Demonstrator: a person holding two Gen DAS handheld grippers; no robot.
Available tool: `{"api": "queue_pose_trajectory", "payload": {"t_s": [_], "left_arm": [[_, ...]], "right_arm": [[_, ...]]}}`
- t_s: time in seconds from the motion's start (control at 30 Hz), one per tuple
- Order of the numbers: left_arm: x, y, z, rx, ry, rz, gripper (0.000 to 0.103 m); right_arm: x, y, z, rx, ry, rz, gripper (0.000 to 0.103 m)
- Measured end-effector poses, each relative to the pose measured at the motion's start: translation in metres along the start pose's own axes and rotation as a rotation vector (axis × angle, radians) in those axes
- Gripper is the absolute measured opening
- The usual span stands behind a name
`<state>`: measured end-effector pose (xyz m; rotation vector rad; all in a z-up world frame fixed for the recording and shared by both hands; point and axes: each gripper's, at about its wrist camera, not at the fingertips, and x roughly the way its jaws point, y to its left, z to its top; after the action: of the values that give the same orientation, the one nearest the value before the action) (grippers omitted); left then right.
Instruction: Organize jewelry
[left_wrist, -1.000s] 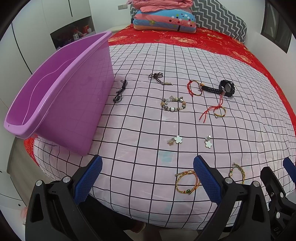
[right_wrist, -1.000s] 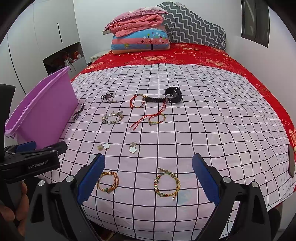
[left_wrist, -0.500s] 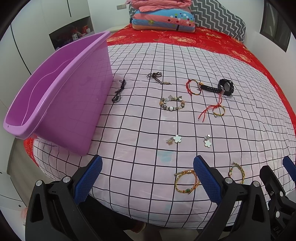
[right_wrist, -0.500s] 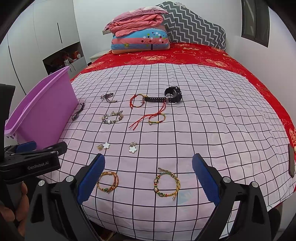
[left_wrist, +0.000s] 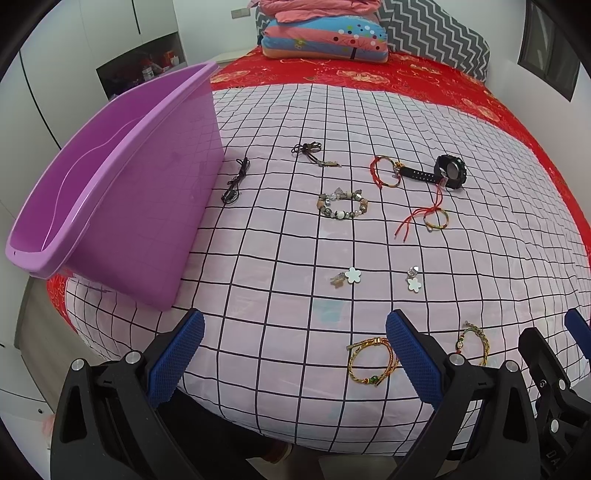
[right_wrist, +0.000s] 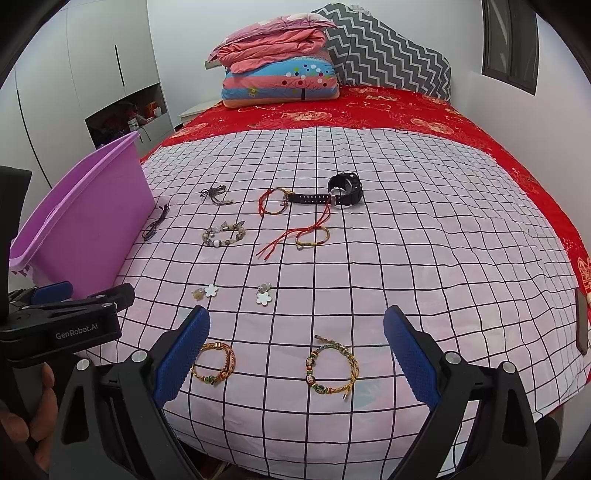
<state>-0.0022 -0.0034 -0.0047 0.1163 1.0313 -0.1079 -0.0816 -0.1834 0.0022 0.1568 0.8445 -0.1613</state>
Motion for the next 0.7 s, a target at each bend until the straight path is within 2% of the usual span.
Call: {"api": "queue_pose_trajectory", "payload": {"t_s": [0.2, 0.5, 0.7], "left_arm": [[0.01, -0.002, -0.006, 0.002, 0.01, -0.013, 0.097], [0.04, -0.005, -0.035, 0.039, 0.058, -0.023, 0.097], [0.06, -0.009, -0.049, 0.021, 0.074, -0.069, 0.097]], "right_arm": [[0.004, -0.002, -0.003, -0.005, 0.008, 0.009, 0.091], [0.02, -0.018, -0.02, 0.01, 0.061, 0.032, 0.091], [0.038, -0.034, -0.035, 0.016, 0.096, 0.021, 0.091]]}}
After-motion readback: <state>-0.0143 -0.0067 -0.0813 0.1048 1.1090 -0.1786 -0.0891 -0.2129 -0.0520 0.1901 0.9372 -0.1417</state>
